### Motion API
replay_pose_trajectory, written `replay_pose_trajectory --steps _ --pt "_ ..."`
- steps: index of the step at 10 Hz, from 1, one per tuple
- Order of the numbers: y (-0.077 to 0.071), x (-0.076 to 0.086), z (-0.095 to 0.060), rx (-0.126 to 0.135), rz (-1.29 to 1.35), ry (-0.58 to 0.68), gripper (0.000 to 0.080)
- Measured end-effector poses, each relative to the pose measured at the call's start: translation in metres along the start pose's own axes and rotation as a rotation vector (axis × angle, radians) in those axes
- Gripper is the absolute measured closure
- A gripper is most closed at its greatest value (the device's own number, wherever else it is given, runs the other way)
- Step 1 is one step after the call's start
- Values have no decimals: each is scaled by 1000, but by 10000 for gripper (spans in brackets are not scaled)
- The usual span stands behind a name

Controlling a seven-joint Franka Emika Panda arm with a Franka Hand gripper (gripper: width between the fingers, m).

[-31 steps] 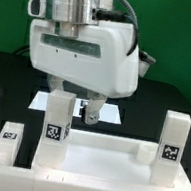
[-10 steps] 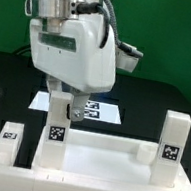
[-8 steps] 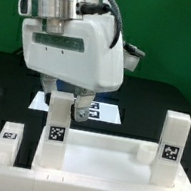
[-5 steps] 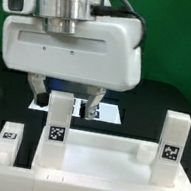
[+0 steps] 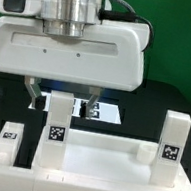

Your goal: Assemble desk

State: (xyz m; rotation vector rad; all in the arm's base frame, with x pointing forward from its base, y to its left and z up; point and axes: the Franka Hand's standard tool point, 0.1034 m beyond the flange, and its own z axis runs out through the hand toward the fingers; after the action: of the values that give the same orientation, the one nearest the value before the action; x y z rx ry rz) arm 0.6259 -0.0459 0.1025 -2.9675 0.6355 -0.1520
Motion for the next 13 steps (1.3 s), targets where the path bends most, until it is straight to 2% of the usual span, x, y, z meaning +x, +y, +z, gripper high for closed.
replay_pose_trajectory --steps 1,2,3,5,7,8,11,13 --pt "0 0 0 -2 97 -1 421" --pt "1 -1 0 -7 201 -2 509" --pt "-1 -2 1 -8 303 -3 509" --pt "-7 -5 2 -8 672 -5 509" --pt "-11 -3 2 30 1066 -19 509" --pt "-10 -2 1 41 1116 -26 509" --pt "-11 -3 2 38 1281 -31 509" --pt "-11 -1 -1 34 1512 -46 509"
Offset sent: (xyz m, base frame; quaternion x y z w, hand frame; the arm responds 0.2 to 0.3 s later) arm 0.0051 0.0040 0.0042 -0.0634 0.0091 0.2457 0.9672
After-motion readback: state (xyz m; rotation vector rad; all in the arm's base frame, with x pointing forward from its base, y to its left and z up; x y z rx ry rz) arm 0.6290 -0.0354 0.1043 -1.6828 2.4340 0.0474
